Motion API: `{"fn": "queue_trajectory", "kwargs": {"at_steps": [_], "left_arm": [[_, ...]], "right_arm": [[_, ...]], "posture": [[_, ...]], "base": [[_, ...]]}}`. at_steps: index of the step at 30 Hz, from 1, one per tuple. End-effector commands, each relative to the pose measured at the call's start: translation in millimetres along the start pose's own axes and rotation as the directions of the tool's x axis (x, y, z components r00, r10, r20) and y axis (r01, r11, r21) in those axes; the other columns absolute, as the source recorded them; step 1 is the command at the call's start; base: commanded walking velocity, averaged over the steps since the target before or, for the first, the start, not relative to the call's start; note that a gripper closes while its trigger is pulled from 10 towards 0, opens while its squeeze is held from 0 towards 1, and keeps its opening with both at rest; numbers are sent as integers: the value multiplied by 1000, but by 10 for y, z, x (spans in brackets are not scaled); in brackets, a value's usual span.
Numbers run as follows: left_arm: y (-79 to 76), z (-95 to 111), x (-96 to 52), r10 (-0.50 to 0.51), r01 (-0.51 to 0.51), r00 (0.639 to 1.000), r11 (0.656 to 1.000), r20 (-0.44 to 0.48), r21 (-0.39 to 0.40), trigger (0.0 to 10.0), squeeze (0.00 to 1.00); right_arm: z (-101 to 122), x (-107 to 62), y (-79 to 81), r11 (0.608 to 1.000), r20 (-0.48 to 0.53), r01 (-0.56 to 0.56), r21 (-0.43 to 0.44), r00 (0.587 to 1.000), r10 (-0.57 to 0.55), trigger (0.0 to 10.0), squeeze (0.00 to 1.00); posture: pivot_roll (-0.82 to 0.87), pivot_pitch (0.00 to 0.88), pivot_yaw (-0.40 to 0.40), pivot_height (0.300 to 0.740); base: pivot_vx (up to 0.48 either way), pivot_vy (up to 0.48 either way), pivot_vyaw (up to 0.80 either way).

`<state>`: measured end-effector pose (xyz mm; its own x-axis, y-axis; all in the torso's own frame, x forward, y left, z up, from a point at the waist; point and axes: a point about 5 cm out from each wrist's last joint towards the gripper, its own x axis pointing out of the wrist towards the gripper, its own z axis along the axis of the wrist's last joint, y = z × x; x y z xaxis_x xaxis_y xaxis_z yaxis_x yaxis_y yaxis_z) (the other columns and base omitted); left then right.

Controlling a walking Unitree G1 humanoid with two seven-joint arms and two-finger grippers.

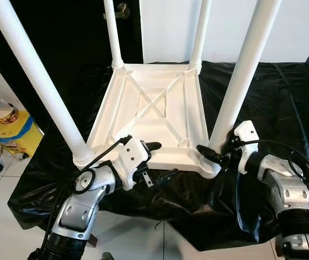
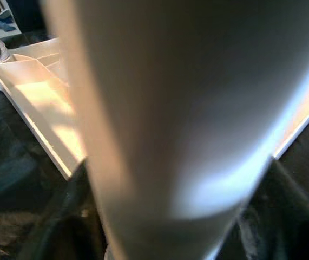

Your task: Building children table

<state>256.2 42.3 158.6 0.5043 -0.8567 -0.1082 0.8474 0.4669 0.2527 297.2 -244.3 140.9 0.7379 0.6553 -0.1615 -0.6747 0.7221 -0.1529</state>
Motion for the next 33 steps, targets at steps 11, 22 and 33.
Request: {"fn": "queue_trajectory", "kwargs": {"at_steps": [11,22,33], "left_arm": [[85,26,-16,187,-187,982,982,-4,2,10000,0],[90,43,2,191,-191,982,982,0,1,10000,0],[83,26,4,189,-189,982,982,-4,-7,10000,0]], "right_arm": [[-126,15,60,999,-40,-21,25,999,22,10000,0],[-135,63,203,993,16,101,54,995,-102,10000,0],[-200,87,389,934,41,329,138,941,-337,10000,0]], "posture": [[-37,31,14,740],[-40,40,11,740],[-63,54,17,740]], "base": [[0,0,0],[0,0,0],[0,0,0]]}}
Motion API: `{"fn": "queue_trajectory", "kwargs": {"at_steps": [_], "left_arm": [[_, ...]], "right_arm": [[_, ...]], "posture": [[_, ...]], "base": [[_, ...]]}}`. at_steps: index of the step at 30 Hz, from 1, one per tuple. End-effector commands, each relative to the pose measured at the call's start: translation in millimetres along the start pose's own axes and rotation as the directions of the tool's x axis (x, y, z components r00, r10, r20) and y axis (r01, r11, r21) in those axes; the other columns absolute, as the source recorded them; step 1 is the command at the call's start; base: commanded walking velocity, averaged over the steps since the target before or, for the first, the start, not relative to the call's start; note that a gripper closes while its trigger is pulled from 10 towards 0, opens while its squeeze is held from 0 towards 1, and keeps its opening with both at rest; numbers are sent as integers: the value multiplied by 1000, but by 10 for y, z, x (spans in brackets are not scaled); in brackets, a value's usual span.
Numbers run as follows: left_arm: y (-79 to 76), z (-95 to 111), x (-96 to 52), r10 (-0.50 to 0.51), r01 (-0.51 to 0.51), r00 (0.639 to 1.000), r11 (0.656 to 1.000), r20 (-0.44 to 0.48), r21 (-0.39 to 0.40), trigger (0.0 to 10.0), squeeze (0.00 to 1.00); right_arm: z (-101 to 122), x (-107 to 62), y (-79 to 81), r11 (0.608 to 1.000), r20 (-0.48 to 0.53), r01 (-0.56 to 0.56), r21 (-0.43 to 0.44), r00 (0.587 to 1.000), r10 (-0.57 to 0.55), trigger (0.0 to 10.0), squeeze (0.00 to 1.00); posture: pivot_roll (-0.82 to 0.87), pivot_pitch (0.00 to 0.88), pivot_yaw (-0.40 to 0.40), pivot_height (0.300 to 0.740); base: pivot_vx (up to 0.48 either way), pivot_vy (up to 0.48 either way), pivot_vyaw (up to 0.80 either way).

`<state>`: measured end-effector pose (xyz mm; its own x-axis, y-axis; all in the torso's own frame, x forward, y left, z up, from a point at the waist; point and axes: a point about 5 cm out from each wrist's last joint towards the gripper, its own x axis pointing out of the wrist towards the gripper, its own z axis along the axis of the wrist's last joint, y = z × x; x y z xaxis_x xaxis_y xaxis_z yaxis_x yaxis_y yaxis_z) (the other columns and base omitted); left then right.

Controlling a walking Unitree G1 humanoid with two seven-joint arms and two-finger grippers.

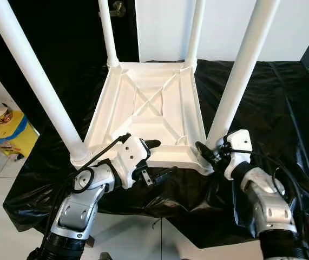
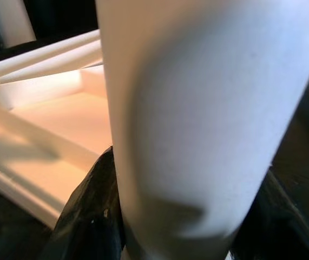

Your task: Building children table

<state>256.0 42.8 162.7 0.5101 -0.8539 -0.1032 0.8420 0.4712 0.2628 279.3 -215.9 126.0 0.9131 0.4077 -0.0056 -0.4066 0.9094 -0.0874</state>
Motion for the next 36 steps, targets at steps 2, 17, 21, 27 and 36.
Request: {"fn": "queue_trajectory", "kwargs": {"at_steps": [2,17,21,27,36], "left_arm": [[69,-15,20,181,-181,984,983,-8,-18,10000,0],[55,-35,40,179,-180,984,983,-7,-28,10000,0],[65,-34,45,188,-188,982,982,-7,-27,10000,0],[79,-30,49,195,-195,981,981,-5,-24,10000,0],[123,-4,80,208,-207,978,978,10,-19,10000,0]], "right_arm": [[-114,-21,73,998,-47,57,35,997,-56,10000,0],[-81,-5,392,960,-43,265,94,964,-262,10000,0],[-81,1,426,888,-55,447,109,895,-443,10000,0],[-118,-2,484,839,-90,534,105,845,-527,10000,0],[-54,78,685,846,-74,518,129,856,-512,10000,235]], "posture": [[-65,56,18,740],[-77,64,10,740],[-74,57,2,740],[-72,55,-1,740],[-79,43,3,740]], "base": [[0,0,0],[0,0,0],[0,0,0],[0,0,0],[0,0,0]]}}
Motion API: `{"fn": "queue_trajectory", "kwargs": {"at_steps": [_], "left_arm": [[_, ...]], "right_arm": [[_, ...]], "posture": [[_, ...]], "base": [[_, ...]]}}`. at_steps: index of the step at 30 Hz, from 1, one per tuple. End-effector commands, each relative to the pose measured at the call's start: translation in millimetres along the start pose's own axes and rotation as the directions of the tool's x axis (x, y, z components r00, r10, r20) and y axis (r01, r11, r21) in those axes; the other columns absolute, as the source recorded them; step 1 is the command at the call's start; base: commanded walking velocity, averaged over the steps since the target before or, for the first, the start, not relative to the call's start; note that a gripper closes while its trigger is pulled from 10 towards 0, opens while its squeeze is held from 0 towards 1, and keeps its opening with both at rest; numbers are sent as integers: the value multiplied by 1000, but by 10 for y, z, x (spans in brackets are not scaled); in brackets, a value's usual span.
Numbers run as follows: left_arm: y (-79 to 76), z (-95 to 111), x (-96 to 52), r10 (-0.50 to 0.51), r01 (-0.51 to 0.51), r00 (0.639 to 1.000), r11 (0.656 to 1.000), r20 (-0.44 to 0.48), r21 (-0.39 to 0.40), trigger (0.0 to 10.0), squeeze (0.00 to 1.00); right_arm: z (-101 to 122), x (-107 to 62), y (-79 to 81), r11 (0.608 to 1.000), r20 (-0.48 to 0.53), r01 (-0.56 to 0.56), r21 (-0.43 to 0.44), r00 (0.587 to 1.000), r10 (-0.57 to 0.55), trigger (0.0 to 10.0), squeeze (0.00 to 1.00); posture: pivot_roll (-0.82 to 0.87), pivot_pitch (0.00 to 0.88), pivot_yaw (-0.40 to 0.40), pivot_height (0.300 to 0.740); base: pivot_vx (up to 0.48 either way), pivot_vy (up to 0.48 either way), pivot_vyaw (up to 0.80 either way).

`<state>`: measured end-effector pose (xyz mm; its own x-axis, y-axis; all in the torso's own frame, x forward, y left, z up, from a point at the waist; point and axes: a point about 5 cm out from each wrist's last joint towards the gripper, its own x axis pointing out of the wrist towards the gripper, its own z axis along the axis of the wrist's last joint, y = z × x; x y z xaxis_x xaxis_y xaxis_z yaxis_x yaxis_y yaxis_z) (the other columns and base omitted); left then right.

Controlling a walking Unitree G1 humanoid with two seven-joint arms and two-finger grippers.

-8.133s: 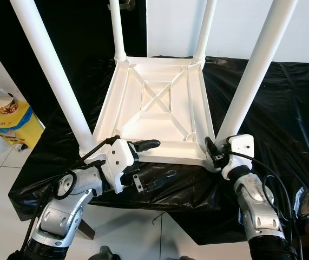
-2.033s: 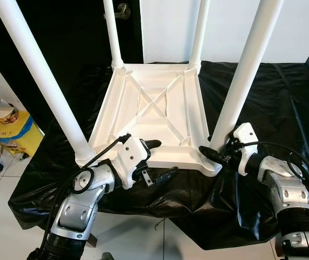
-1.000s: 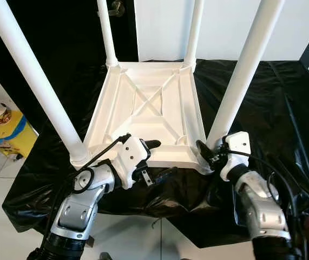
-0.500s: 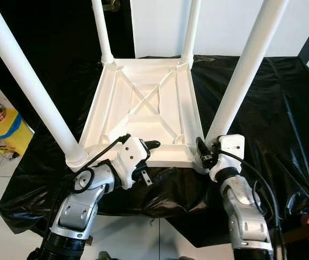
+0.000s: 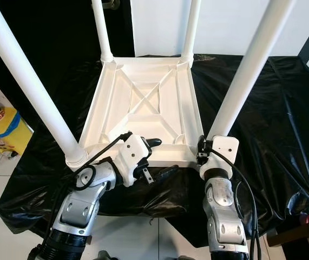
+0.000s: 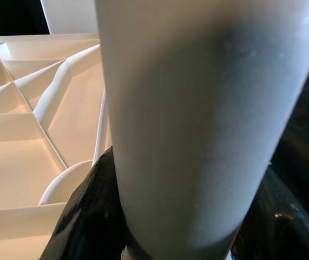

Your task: Building children table

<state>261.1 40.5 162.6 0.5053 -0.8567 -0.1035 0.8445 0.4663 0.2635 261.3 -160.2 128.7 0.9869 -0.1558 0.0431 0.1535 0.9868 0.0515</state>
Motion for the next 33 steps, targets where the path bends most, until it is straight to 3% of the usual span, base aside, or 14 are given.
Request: {"fn": "queue_trajectory", "kwargs": {"at_steps": [1,2,3,13,14,22,33], "left_arm": [[91,1,33,213,-213,977,977,8,-20,10000,0],[93,1,34,212,-212,977,977,9,-19,10000,0],[94,0,36,212,-212,977,977,9,-18,10000,0],[112,8,68,206,-206,978,979,19,-12,10000,0],[113,8,70,205,-205,978,979,20,-11,10000,0],[131,1,101,205,-205,978,979,27,-7,10000,0],[203,66,120,210,-211,977,977,46,19,10000,0]], "right_arm": [[-143,-46,80,1000,-78,-29,1,997,29,10000,235],[-137,-43,79,1000,-74,-27,0,997,27,10000,235],[-131,-43,76,999,-70,-32,5,997,32,10000,1000],[-22,-78,-3,994,50,-105,-12,993,106,10000,1000],[-12,-82,-22,994,66,-105,-12,992,105,10000,0],[-158,-176,-200,988,178,-104,-111,976,123,10000,0],[-249,-111,-169,990,216,-61,-124,973,87,10000,0]], "posture": [[-79,43,3,740],[-79,43,3,740],[-84,41,5,740],[-94,25,7,740],[-94,25,7,740],[-86,0,14,740],[-69,0,38,740]], "base": [[0,0,0],[0,0,0],[0,0,0],[0,0,0],[0,0,0],[0,0,0],[0,0,0]]}}
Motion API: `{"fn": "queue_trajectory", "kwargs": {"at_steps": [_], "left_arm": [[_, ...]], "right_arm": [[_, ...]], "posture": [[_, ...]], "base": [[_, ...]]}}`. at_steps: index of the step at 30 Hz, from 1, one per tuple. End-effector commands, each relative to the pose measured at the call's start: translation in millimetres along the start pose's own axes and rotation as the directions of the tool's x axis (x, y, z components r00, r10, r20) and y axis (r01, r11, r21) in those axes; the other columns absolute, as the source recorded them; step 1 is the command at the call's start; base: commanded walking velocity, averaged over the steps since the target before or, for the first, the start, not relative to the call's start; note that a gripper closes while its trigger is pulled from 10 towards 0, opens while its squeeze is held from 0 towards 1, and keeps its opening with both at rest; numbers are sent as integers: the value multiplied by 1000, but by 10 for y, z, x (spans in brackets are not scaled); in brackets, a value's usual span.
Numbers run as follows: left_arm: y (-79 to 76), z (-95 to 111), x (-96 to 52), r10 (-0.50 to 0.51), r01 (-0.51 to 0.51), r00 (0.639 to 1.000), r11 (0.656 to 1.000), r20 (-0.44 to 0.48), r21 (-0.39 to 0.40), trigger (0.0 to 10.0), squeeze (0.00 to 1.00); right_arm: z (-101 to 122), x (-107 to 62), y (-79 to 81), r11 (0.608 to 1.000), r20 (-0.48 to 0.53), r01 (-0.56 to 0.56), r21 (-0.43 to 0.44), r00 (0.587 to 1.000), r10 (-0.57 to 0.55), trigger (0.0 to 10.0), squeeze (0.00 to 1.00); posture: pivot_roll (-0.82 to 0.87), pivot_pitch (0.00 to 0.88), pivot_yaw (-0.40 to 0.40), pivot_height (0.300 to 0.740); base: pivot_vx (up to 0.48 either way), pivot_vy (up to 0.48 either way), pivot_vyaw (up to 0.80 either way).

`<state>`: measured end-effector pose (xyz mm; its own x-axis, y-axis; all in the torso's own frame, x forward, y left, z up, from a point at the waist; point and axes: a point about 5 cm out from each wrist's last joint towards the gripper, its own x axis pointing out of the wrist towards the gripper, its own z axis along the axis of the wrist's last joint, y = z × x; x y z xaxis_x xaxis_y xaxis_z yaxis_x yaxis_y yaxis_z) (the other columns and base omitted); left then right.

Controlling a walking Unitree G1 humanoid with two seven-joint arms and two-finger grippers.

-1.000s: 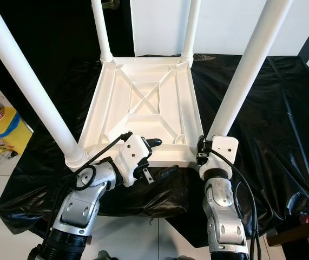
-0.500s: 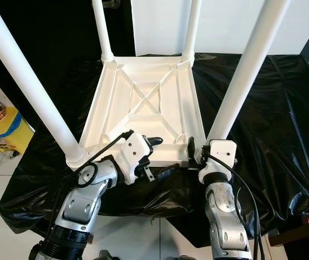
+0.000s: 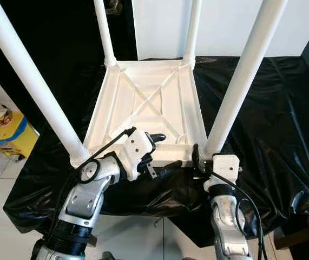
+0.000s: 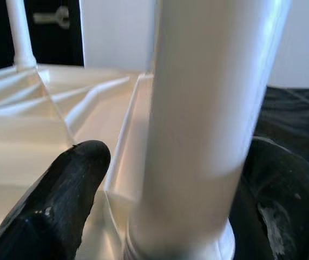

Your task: Building children table

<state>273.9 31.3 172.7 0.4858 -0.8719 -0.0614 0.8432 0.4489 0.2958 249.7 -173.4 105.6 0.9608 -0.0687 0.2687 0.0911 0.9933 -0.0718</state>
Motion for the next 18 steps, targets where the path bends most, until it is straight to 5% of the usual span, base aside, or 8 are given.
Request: {"fn": "queue_trajectory", "kwargs": {"at_steps": [1,11,18], "left_arm": [[142,-8,-12,225,-225,974,974,-2,3,10000,0],[198,42,-21,239,-239,971,971,16,-8,10000,0],[221,50,-22,251,-251,968,968,21,-2,10000,0]], "right_arm": [[-30,-14,44,1000,11,8,1,1000,-8,10000,0],[4,-33,62,1000,85,-9,-26,996,11,10000,0],[-66,45,69,997,16,-67,-31,998,67,10000,0]], "posture": [[-67,0,50,740],[-65,0,50,740],[-62,0,35,740]], "base": [[0,0,0],[0,0,0],[0,0,0]]}}
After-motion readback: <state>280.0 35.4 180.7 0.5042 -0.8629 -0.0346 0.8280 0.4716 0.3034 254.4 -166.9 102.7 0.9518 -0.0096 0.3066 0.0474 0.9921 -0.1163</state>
